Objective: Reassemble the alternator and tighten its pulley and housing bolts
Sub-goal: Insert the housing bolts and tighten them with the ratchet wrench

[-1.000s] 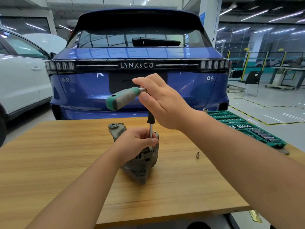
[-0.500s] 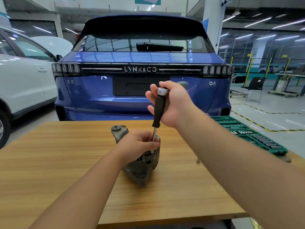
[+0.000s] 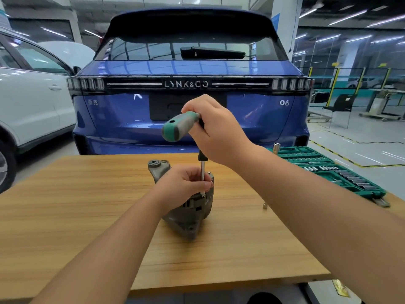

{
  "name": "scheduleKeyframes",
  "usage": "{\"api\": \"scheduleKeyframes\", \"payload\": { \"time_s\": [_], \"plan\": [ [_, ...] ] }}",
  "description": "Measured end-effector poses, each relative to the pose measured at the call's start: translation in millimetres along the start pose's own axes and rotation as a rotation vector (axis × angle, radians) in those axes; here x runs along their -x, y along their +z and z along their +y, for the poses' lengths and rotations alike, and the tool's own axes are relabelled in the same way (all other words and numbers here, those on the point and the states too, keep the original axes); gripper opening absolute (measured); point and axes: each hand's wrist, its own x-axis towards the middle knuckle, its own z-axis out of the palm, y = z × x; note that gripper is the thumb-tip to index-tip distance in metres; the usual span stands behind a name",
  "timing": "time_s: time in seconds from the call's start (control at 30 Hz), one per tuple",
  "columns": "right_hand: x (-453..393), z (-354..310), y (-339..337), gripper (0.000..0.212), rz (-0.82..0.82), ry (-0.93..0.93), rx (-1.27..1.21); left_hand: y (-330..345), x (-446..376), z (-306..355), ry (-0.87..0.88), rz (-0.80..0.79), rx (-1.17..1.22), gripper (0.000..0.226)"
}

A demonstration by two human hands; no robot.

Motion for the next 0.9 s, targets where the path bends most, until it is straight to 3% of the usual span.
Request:
{"api": "scheduleKeyframes", "payload": {
  "time_s": [0.13, 0.2, 0.4, 0.53, 0.6, 0.67, 0.77, 0.9],
  "plan": [
    [4, 5, -4, 0.054, -0.075, -0.049, 0.052, 0, -1, -1, -0.003, 0.003, -0.013, 0.02],
    [7, 7, -6, 0.061, -0.109, -0.055, 0.053, 1, -1, -1, -0.003, 0.004, -0.016, 0.019],
    [-1, -2, -15, 0.028, -0.094, -0.036, 0.136, 2, -1, 0, -0.004, -0.001, -0.027, 0.023],
    [-29, -19, -32, 0.041, -0.315, 0.174, 0.349, 2, -1, -1, -0.013, 0.002, -0.012, 0.022],
    [-41, -24, -39, 0.036, -0.413, 0.32, 0.343, 2, -1, -1, -0.033, 0.001, -0.027, 0.021],
    [-47, -25, -42, 0.023, -0.41, 0.571, 0.04, 3, -2, 0, -0.045, -0.002, -0.045, 0.022],
    [-41, -23, -41, 0.016, -0.254, 0.935, -0.602, 4, -4, 1, -0.063, 0.011, -0.062, 0.025],
    [-26, -10, -30, 0.017, -0.034, 1.081, -1.106, 6, -6, 6, -0.088, 0.033, -0.089, 0.028]
  ]
}}
